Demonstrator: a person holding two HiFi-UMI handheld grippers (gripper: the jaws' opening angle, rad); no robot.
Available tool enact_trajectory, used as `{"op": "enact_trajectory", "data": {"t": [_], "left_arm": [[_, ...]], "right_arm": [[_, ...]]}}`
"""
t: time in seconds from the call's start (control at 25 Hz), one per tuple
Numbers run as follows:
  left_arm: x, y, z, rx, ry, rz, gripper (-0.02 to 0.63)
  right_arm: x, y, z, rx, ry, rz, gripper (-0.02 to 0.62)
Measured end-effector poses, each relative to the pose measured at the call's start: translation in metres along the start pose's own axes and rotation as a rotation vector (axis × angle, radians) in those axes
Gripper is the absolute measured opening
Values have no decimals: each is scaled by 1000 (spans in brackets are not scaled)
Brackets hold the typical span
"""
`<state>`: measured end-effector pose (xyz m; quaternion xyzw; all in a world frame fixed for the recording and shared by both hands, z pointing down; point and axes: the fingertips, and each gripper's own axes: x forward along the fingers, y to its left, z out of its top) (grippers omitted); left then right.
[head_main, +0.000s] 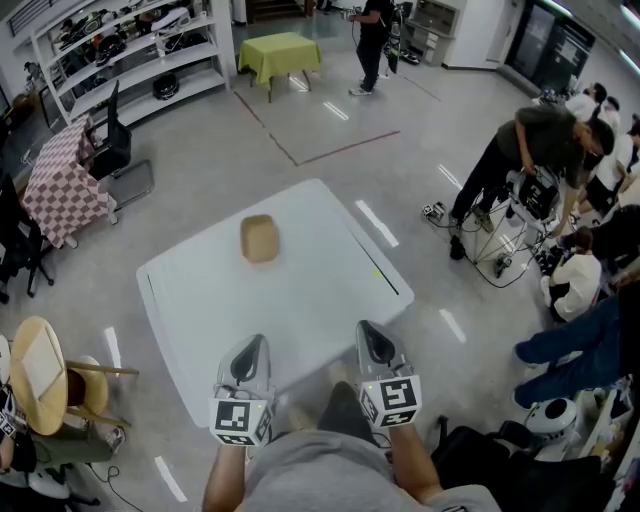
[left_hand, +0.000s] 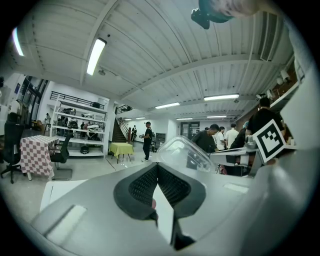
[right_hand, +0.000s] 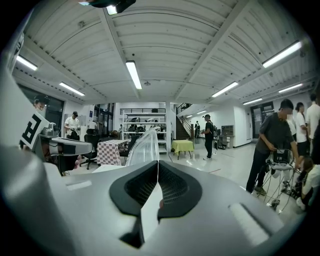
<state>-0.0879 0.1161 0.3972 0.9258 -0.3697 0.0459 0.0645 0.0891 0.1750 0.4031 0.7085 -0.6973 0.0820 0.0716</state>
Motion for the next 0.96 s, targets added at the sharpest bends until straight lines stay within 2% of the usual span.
{"op": "enact_trajectory", "data": {"t": [0.96], "left_arm": [[-2,-4,-3,-8,3,7,11]], "right_arm": [[-5,-2,-1,6,-7,7,6]]}}
